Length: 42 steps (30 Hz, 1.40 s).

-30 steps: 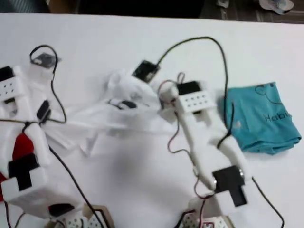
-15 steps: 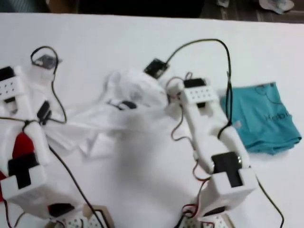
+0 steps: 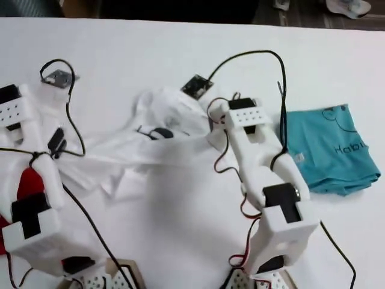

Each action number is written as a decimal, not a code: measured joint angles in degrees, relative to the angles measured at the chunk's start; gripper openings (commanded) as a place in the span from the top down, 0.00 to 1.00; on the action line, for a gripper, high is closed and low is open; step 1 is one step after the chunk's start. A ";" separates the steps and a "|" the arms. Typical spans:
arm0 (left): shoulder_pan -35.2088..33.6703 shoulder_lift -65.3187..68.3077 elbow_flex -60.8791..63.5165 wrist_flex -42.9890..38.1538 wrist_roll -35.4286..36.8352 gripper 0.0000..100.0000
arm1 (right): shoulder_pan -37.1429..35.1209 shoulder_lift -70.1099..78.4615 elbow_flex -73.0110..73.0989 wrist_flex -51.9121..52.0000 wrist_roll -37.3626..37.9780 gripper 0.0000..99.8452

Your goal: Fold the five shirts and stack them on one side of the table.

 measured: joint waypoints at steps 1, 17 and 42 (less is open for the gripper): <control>0.00 0.00 0.00 0.00 0.00 0.97 | 0.00 0.26 0.00 -0.26 -0.09 0.85; 0.00 0.00 0.00 0.00 0.00 0.97 | -2.99 0.35 -0.70 -0.35 -0.09 0.98; 9.76 -3.25 -13.54 4.48 5.63 0.97 | 2.64 -40.35 -0.70 6.24 2.11 0.98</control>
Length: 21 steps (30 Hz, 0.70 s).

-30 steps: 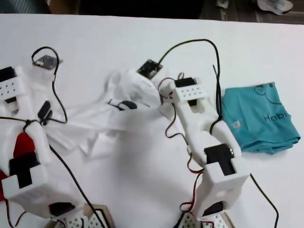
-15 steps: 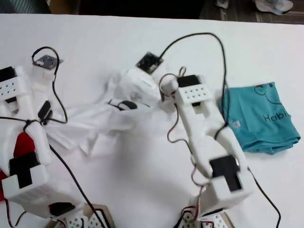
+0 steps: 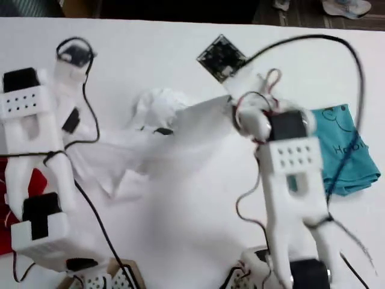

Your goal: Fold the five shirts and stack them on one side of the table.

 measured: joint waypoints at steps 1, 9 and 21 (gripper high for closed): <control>0.53 -1.32 -1.85 1.14 0.00 0.97 | 0.09 -2.29 0.00 -0.26 0.44 0.98; 1.41 -13.36 -5.98 3.69 0.35 0.97 | 3.52 -18.55 0.00 -1.23 0.79 0.98; 4.75 -23.21 3.25 3.69 0.35 0.97 | 3.52 -27.43 3.34 -1.93 1.14 0.98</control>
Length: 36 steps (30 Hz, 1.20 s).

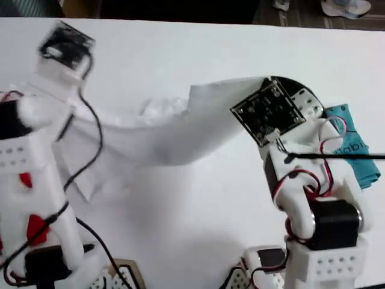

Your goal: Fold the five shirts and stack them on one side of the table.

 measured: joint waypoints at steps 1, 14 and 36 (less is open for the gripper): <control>1.23 0.26 2.81 -0.09 0.00 0.97 | 0.00 0.26 0.97 0.00 0.00 0.98; 5.10 9.32 34.55 -6.42 -1.76 0.97 | 5.45 5.10 21.98 -2.90 0.00 0.98; 3.16 14.59 15.38 0.09 -11.69 0.77 | 6.24 5.10 42.73 -19.60 0.00 0.98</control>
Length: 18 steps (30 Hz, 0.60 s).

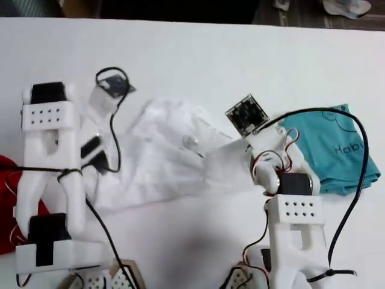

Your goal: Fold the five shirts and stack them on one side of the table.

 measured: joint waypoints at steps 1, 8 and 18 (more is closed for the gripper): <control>0.70 0.00 0.79 0.00 0.00 0.77 | 0.00 0.00 0.00 -0.09 0.00 0.98; 5.80 0.09 13.27 -3.52 0.00 0.77 | 0.00 0.00 0.00 -0.44 0.00 0.98; 6.24 0.09 22.86 -12.57 -4.84 0.77 | 0.00 0.00 0.00 -0.44 0.00 0.98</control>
